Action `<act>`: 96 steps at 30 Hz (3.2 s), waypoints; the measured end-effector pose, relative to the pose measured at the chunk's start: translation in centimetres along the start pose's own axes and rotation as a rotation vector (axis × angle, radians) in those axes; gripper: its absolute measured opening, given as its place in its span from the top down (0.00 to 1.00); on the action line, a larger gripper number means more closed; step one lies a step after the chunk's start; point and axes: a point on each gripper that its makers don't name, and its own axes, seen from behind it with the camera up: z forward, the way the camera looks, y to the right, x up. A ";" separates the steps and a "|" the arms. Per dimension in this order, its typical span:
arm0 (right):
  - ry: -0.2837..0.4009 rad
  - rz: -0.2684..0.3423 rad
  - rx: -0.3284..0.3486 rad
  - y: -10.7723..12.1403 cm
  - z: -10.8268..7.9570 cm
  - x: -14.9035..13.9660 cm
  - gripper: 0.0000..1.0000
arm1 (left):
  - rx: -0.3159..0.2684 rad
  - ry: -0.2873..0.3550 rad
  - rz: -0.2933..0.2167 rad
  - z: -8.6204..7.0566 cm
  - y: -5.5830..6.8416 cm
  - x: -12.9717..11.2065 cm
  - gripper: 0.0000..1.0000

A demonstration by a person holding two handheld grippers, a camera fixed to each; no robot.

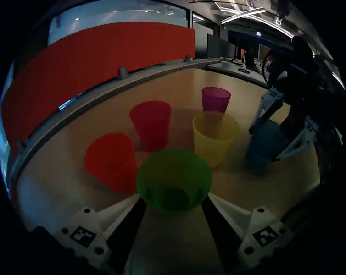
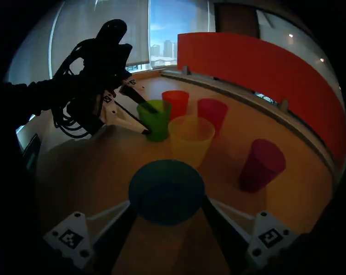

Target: Pour water

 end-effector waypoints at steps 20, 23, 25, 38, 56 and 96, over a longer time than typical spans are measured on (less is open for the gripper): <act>0.033 -0.015 0.009 -0.4 -0.6 0.6 0.15 | -0.017 0.049 0.002 -1.0 0.5 0.9 0.22; 0.041 -0.013 0.005 -0.4 -0.9 0.9 0.15 | -0.016 0.059 0.000 -1.2 0.6 1.0 0.22; 0.047 -0.013 0.002 -0.4 -1.2 1.1 0.15 | -0.017 0.066 0.002 -1.5 0.7 1.1 0.22; 0.102 -0.011 -0.034 -0.2 -3.3 3.6 0.15 | -0.008 0.145 -0.015 -4.2 1.4 3.0 0.22; 0.194 -0.019 -0.078 -0.2 -6.7 7.5 0.15 | 0.022 0.342 -0.069 -9.9 1.7 7.0 0.22; 0.486 -0.003 -0.076 -0.5 -10.0 14.8 0.15 | 0.022 0.489 -0.041 -14.7 3.6 9.9 0.22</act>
